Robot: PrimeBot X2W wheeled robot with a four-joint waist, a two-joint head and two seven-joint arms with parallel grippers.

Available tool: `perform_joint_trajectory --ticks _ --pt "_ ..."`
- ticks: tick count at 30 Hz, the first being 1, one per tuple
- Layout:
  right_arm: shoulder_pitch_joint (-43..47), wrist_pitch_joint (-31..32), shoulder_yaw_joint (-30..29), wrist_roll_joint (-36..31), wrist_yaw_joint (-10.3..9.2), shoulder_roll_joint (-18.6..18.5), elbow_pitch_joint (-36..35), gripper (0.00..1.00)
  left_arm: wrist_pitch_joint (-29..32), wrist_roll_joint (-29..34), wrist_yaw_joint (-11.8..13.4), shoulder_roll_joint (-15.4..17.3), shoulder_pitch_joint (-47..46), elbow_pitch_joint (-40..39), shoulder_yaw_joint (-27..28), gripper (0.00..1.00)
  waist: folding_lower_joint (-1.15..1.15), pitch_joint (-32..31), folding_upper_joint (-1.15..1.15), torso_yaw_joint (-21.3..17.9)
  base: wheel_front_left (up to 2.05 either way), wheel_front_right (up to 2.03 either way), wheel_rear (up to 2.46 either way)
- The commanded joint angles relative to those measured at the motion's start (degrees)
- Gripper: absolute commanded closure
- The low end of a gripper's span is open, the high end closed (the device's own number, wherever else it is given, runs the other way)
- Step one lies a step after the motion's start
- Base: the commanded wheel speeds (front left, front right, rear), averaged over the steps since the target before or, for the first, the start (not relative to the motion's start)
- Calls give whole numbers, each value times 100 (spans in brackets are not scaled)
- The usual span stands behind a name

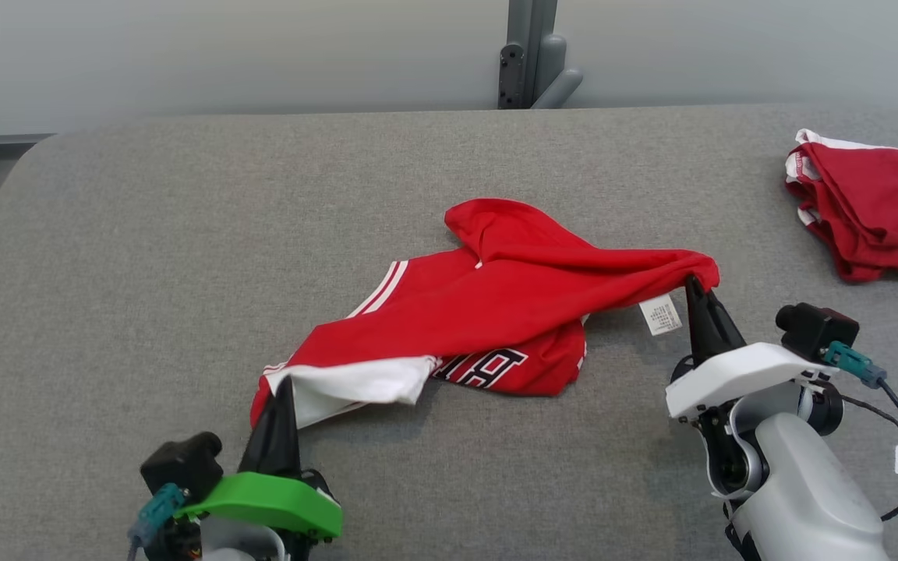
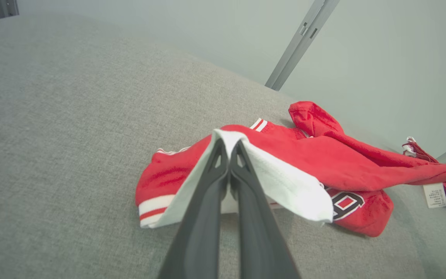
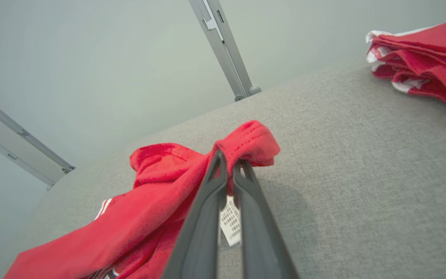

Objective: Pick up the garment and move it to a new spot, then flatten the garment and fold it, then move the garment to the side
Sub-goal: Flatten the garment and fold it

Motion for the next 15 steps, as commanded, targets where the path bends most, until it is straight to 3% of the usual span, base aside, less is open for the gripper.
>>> perform_joint_trajectory --ticks 1,15 --pt "104 -14 5 31 -4 -49 -121 100 -35 43 30 53 -34 -119 69 100 0 -77 39 -53 0 0 0" --pt "906 613 -122 849 -4 -427 -3350 100 17 513 124 361 -76 -2658 738 100 0 -541 39 -403 0 0 0"
